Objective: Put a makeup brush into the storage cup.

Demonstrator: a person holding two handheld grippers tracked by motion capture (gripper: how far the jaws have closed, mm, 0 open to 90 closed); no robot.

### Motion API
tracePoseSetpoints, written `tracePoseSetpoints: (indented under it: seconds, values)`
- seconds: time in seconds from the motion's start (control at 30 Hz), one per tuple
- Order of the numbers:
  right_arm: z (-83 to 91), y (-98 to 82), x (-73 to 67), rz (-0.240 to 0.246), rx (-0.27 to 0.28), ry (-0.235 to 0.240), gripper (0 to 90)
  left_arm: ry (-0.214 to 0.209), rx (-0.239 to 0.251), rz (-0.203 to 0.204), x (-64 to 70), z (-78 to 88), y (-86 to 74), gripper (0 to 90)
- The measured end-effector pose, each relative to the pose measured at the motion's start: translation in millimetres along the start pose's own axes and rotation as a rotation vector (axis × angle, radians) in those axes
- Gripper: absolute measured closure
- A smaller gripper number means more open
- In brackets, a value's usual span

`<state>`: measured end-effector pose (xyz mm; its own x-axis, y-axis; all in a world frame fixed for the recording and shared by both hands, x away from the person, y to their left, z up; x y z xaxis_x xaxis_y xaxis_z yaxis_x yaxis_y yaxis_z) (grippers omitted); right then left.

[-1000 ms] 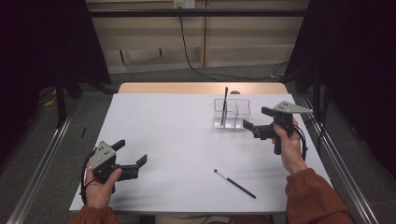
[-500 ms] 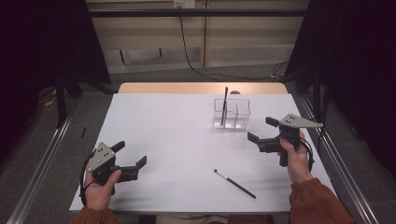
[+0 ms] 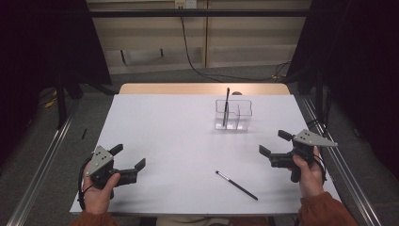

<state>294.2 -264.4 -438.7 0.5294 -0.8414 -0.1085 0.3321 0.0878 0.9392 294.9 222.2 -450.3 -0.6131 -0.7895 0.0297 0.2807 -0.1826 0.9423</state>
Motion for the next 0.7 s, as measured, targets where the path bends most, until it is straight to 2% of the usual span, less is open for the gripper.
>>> tracePoseSetpoints:
  seconds: [0.13, 0.4, 0.7]
  values:
    - [13.1, -10.8, -2.1, 0.012, -0.007, -0.007, 1.0, 0.000, 0.009, 0.014, 0.5, 2.8, -0.3, 2.9]
    - [33.2, -25.0, -2.7, -0.011, -0.013, -0.021, 0.8, 0.004, 0.016, 0.014, 0.9, 6.1, 0.3, 2.9]
    - [35.4, -26.7, -2.9, -0.011, -0.013, -0.010, 0.6, -0.002, 0.013, 0.003, 1.2, 5.1, 0.8, 2.8]
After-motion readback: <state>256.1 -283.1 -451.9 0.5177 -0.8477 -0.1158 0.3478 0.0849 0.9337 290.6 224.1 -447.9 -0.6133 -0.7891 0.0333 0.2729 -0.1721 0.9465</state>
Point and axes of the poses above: each handheld gripper's, and its own axes: z roughly backward along the jaws, y roughly out of its top, x roughly to its right, the point moved 5 cm from there along -z, roughly forward along the jaws, and after that the axes turned 1 degree about -x, right-handed, at the moved point
